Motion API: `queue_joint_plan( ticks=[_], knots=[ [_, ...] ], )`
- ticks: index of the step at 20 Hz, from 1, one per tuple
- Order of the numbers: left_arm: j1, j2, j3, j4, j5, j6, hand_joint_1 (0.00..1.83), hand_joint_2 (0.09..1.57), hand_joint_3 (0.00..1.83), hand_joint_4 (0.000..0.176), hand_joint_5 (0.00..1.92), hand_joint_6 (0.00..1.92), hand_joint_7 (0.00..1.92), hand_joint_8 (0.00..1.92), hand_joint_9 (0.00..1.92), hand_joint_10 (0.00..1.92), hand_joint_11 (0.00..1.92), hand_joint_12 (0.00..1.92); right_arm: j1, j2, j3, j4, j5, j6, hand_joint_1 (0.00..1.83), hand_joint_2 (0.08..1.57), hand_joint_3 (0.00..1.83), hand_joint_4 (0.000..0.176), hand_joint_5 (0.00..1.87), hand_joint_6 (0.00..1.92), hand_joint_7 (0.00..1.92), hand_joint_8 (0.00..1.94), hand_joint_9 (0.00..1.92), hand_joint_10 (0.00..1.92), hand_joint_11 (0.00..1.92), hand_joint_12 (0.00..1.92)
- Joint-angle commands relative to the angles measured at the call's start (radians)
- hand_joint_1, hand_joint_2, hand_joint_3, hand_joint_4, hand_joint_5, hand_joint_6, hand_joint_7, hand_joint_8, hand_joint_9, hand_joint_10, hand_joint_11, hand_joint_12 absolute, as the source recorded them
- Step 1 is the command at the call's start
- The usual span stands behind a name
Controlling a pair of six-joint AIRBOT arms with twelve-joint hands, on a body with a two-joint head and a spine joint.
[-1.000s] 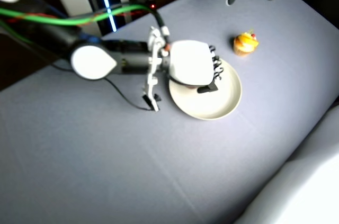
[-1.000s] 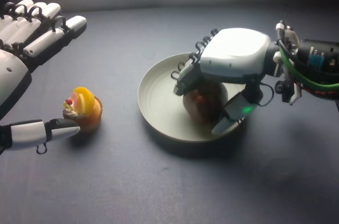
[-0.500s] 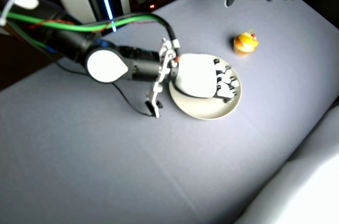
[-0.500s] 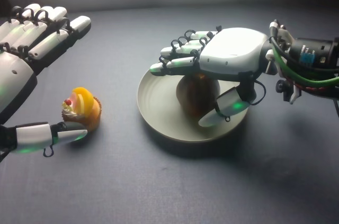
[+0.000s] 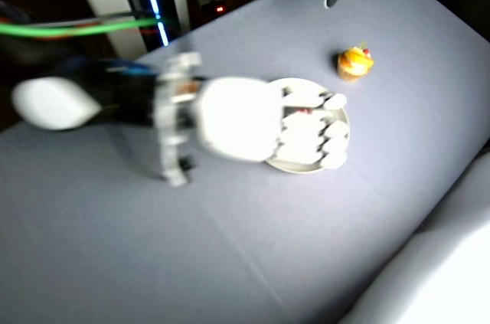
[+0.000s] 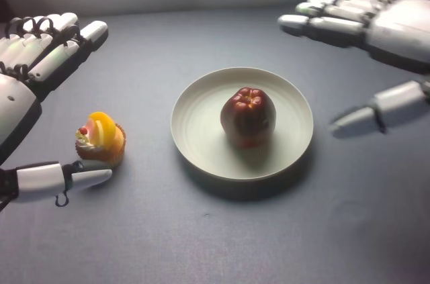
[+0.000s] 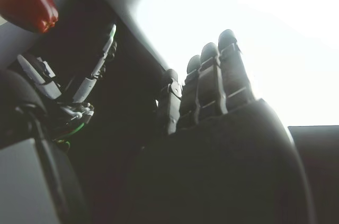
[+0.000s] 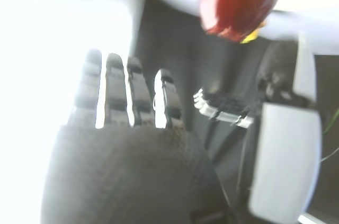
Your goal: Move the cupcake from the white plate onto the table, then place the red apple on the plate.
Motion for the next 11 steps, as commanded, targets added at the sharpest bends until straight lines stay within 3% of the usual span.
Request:
queue_joint_plan(
  ticks=[1, 3, 4, 5, 6, 7, 8, 9, 10, 11],
  knots=[
    [-0.003, 0.008, 0.001, 0.011, -0.160, -0.009, 0.85, 0.85, 0.00, 0.173, 0.04, 0.01, 0.00, 0.00, 0.00, 0.00, 0.05, 0.02, -0.021, 0.027, -0.024, 0.074, 0.222, -0.006, 0.68, 0.91, 0.02, 0.176, 0.00, 0.00, 0.00, 0.00, 0.00, 0.00, 0.00, 0.00],
    [-0.002, 0.009, -0.001, 0.014, -0.166, -0.013, 0.84, 0.86, 0.00, 0.171, 0.04, 0.01, 0.00, 0.00, 0.00, 0.00, 0.00, 0.00, -0.145, 0.095, -0.092, 0.197, 0.376, -0.033, 0.72, 0.92, 0.01, 0.176, 0.00, 0.00, 0.00, 0.00, 0.00, 0.00, 0.00, 0.00],
    [0.003, 0.009, -0.003, 0.016, -0.170, -0.015, 0.83, 0.86, 0.00, 0.149, 0.02, 0.00, 0.00, 0.00, 0.00, 0.00, 0.00, 0.00, -0.214, 0.116, -0.121, 0.259, 0.469, -0.035, 0.70, 0.91, 0.00, 0.176, 0.00, 0.00, 0.00, 0.00, 0.00, 0.00, 0.00, 0.00],
    [0.011, 0.011, -0.006, 0.020, -0.182, -0.028, 0.83, 0.87, 0.01, 0.144, 0.00, 0.00, 0.00, 0.00, 0.00, 0.00, 0.00, 0.00, -0.293, 0.136, -0.153, 0.320, 0.574, -0.035, 0.70, 0.91, 0.00, 0.176, 0.00, 0.00, 0.00, 0.00, 0.00, 0.00, 0.00, 0.00],
    [0.018, 0.012, -0.009, 0.026, -0.202, -0.043, 0.86, 0.90, 0.01, 0.160, 0.00, 0.00, 0.00, 0.00, 0.00, 0.00, 0.00, 0.00, -0.357, 0.147, -0.184, 0.372, 0.671, -0.035, 0.68, 0.90, 0.00, 0.176, 0.00, 0.00, 0.00, 0.00, 0.00, 0.00, 0.00, 0.00],
    [0.024, 0.014, -0.012, 0.032, -0.226, -0.057, 0.83, 0.89, 0.01, 0.157, 0.00, 0.00, 0.00, 0.00, 0.00, 0.00, 0.00, 0.00, -0.416, 0.156, -0.210, 0.420, 0.763, -0.035, 0.71, 0.89, 0.00, 0.176, 0.00, 0.00, 0.00, 0.00, 0.00, 0.00, 0.00, 0.00],
    [0.032, 0.016, -0.016, 0.038, -0.254, -0.072, 0.78, 0.86, 0.00, 0.172, 0.00, 0.00, 0.00, 0.00, 0.00, 0.00, 0.00, 0.00, -0.475, 0.164, -0.232, 0.470, 0.855, -0.035, 0.77, 0.88, 0.00, 0.176, 0.00, 0.00, 0.00, 0.00, 0.00, 0.00, 0.00, 0.00],
    [0.037, 0.016, -0.018, 0.045, -0.285, -0.088, 0.79, 0.85, 0.00, 0.175, 0.00, 0.00, 0.00, 0.00, 0.00, 0.00, 0.03, 0.01, -0.539, 0.170, -0.250, 0.525, 0.946, -0.035, 0.80, 0.88, 0.00, 0.176, 0.00, 0.00, 0.00, 0.00, 0.00, 0.00, 0.02, 0.01],
    [0.038, 0.015, -0.018, 0.049, -0.299, -0.096, 0.81, 0.86, 0.00, 0.155, 0.00, 0.00, 0.00, 0.00, 0.00, 0.00, 0.08, 0.04, -0.577, 0.170, -0.255, 0.553, 0.994, -0.033, 0.75, 0.91, 0.00, 0.176, 0.00, 0.00, 0.12, 0.01, 0.07, 0.01, 0.12, 0.05],
    [0.038, 0.012, -0.017, 0.054, -0.314, -0.103, 0.78, 0.88, 0.00, 0.125, 0.00, 0.00, 0.01, 0.01, 0.01, 0.01, 0.02, 0.38, -0.598, 0.170, -0.263, 0.578, 1.008, -0.029, 0.74, 0.96, 0.00, 0.150, 0.02, 0.00, 0.17, 0.01, 0.11, 0.01, 0.16, 0.08]
  ],
)
